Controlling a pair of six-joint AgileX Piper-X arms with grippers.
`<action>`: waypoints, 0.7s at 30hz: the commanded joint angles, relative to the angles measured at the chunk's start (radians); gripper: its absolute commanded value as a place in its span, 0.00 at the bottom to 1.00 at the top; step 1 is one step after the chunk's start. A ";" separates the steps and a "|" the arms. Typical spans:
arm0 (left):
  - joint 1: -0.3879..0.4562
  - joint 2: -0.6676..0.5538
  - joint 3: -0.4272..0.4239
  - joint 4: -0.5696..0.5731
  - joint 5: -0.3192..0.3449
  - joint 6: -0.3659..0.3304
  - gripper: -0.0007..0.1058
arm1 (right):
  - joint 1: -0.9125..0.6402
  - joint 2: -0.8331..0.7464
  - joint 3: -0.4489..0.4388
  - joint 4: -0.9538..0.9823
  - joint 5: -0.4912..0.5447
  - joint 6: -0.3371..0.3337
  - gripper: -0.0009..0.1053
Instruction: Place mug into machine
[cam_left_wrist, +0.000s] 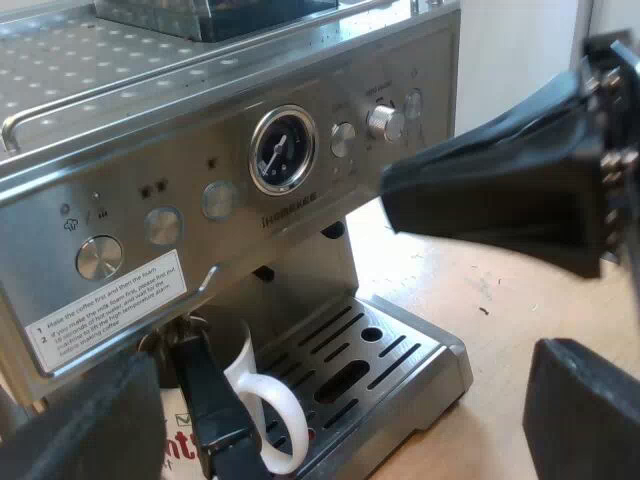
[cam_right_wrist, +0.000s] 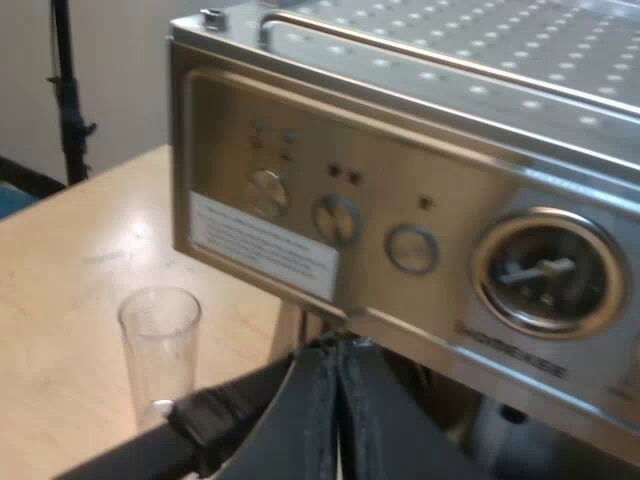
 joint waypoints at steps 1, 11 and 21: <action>-0.003 -0.001 0.000 -0.010 -0.011 -0.001 0.75 | 0.002 -0.050 0.001 0.061 0.007 -0.008 0.01; -0.003 -0.001 0.000 -0.010 -0.113 -0.001 0.75 | 0.000 -0.136 0.001 0.120 0.091 -0.012 0.73; -0.003 -0.001 0.000 -0.017 -0.161 0.069 0.75 | -0.015 -0.135 0.001 0.247 0.047 0.006 0.82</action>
